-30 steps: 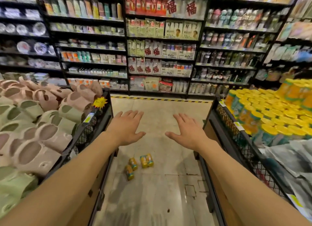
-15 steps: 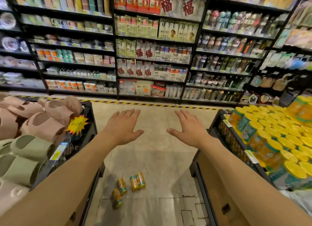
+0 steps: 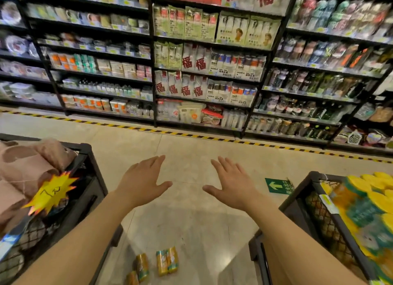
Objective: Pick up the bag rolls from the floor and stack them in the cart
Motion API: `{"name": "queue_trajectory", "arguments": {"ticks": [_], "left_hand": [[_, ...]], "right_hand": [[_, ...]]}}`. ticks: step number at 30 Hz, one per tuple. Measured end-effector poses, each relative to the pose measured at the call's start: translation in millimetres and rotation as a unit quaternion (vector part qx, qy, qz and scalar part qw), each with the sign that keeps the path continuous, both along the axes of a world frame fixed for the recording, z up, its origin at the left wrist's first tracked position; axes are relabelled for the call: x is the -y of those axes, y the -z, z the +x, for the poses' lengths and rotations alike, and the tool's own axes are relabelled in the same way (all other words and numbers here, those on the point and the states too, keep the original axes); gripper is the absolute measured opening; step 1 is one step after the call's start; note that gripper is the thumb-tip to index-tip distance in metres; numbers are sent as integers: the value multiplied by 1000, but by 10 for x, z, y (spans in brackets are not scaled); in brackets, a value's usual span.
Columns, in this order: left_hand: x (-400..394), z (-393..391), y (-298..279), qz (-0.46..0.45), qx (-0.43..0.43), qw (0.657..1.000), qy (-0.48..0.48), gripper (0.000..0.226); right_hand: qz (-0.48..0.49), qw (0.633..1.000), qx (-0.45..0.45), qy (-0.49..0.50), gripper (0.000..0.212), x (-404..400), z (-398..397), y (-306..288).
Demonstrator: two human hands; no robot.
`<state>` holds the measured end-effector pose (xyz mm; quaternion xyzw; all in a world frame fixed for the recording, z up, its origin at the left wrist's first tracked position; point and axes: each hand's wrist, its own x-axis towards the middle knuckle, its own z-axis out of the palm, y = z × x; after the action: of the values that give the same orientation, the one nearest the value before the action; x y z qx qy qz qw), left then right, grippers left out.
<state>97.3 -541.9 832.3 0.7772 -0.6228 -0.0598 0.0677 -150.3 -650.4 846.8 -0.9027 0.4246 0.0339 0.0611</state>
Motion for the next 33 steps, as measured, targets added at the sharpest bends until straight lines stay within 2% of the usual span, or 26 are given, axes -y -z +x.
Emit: {"name": "queue_trajectory", "arguments": {"ticks": [3,6,12,18,24,28,33], "left_hand": [[285,117,407,9,-59,998,-24,87],[603,257,1091,11,-88,996,-25,87],[874,474,2897,61,-95,993,-27,89],[922,575,4818,73,-81,994,-17,88],[883,716,6475,54,-77,995,-17,88],[781,797,7322,46,-76,996,-22,88],[690,817,7942,41,-86,995,-24,88]], "right_hand": [[26,1000,5,8,88,391,110,456],[47,998,9,35,89,781,259,1116],[84,995,9,47,92,1049,558,2774],[109,993,12,45,91,1006,739,4615],[117,991,24,56,92,882,796,6410],[120,991,29,57,92,777,830,7287],[110,992,39,49,93,727,794,7906]]}}
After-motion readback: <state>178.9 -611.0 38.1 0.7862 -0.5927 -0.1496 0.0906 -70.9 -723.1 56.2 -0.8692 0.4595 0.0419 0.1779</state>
